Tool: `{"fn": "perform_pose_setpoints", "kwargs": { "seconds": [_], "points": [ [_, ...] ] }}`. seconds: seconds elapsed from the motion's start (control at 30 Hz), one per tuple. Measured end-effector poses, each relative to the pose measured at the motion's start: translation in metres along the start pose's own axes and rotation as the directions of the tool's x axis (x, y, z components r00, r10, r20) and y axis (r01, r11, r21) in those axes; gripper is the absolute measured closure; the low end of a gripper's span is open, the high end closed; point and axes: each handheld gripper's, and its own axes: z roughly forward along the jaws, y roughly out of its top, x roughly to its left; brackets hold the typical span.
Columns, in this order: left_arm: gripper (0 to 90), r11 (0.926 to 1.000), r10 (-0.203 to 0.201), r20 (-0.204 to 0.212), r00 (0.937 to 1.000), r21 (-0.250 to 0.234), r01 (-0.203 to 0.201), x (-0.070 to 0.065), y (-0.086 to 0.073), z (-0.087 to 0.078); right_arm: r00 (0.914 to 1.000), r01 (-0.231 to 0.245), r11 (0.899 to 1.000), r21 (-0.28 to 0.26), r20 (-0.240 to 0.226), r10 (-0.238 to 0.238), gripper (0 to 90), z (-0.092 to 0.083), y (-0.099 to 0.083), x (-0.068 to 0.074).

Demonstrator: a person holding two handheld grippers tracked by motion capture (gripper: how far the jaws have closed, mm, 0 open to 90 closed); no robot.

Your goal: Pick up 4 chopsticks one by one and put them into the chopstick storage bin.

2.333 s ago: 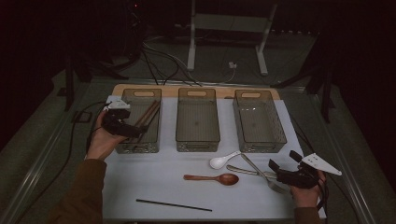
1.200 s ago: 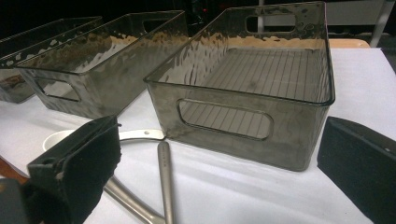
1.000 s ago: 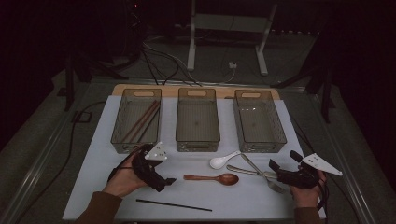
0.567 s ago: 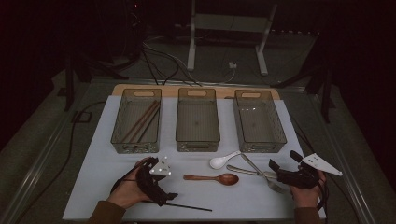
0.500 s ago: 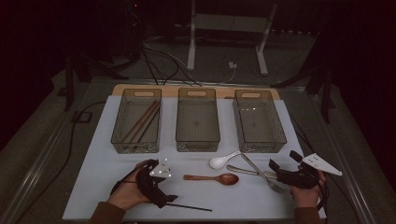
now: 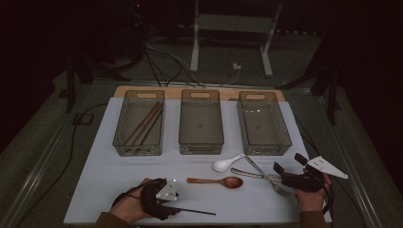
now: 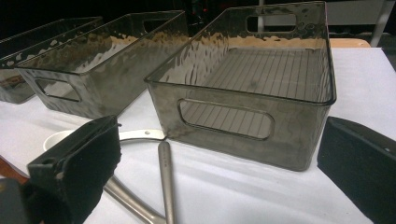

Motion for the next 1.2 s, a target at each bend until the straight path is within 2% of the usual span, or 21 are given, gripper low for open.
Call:
{"fn": "perform_pose_setpoints", "kwargs": {
  "seconds": [0.03,0.13,0.17,0.27,0.4,0.77,0.97,1.2],
  "points": [
    [62.2,1.0000,0.008,0.005,1.0000,-0.002,-0.007,0.001,0.000,0.000,1.0000,0.000,1.000,0.000,0.000,0.000,0.0,0.000,0.000,0.000],
    [78.6,1.0000,0.005,0.001,1.0000,0.003,-0.005,0.007,0.000,-0.001,1.0000,0.000,1.000,0.001,-0.001,0.000,0.0,0.000,0.000,0.000],
    [82.6,0.9999,0.008,0.006,1.0000,0.008,-0.008,0.008,0.000,-0.001,1.0000,0.000,1.000,0.001,-0.001,0.000,0.0,0.000,0.000,0.000],
    [87.3,0.9999,-0.002,0.018,0.9998,0.013,0.002,0.012,0.001,0.000,1.0000,-0.001,1.000,-0.001,0.000,0.001,0.0,0.000,0.000,0.000],
    [87.6,0.9998,-0.007,0.017,0.9998,0.016,0.007,0.012,0.002,0.000,1.0000,-0.001,1.000,0.001,-0.001,0.001,0.0,0.000,0.000,0.000],
    [87.9,0.9997,-0.020,0.024,0.9995,-0.016,0.020,0.014,0.002,-0.002,1.0000,0.000,1.000,0.001,0.001,0.000,0.0,0.000,0.000,-0.001],
    [87.9,0.9989,-0.026,-0.015,0.9995,-0.040,0.025,0.019,0.008,-0.011,1.0000,-0.002,1.000,-0.001,0.001,0.002,0.0,0.000,0.000,-0.001],
    [87.8,0.9951,-0.074,-0.065,0.9951,-0.071,0.070,0.030,0.010,-0.025,1.0000,-0.002,1.000,-0.002,0.002,0.002,0.0,-0.001,0.000,-0.001]
  ]
}}
